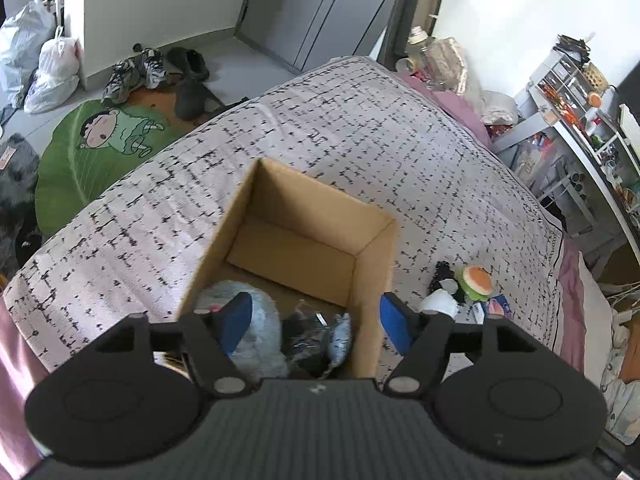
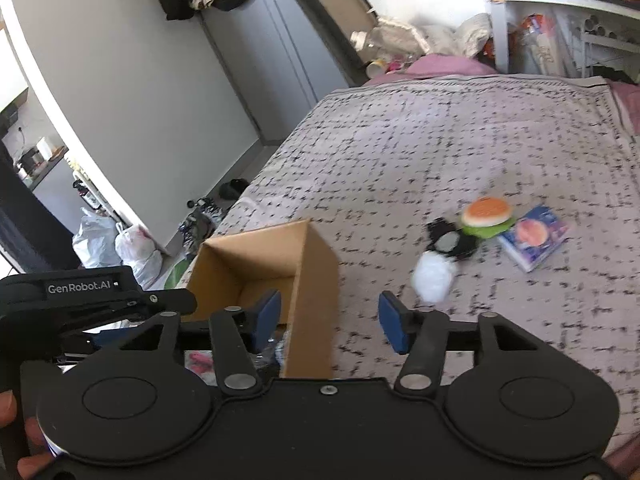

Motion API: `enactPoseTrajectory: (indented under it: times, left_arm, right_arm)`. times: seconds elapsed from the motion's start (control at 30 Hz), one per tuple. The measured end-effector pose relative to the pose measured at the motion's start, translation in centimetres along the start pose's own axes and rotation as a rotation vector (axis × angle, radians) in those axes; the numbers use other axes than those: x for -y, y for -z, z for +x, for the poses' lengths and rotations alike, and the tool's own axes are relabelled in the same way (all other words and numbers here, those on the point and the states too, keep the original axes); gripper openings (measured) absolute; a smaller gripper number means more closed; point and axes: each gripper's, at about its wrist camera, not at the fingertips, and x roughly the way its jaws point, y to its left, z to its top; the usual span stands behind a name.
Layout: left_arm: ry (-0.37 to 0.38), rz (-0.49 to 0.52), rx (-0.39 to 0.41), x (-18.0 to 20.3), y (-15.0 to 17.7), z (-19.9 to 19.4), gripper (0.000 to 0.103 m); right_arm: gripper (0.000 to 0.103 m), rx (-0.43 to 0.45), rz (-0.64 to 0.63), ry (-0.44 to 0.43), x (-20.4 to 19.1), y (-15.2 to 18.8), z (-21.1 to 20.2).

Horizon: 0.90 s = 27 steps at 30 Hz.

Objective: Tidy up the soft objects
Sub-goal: 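Open both tools over the box and withdraw toward the remaining items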

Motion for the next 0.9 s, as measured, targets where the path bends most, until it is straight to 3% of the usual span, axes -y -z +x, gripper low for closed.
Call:
enactPoseTrajectory:
  times: [0.5,0.9]
  left_arm:
    - [0.042,0.062,0.02,7.1,0.8,1.1,0.077]
    - [0.066,0.078,-0.001,11.2,1.0,3.1,0.077]
  right_arm:
    - [0.09,0.088,0.124,0.121,7.1,-3.3,-3.3]
    - [0.095,0.069,0.186,0.144,11.0,-5.7,-3.1]
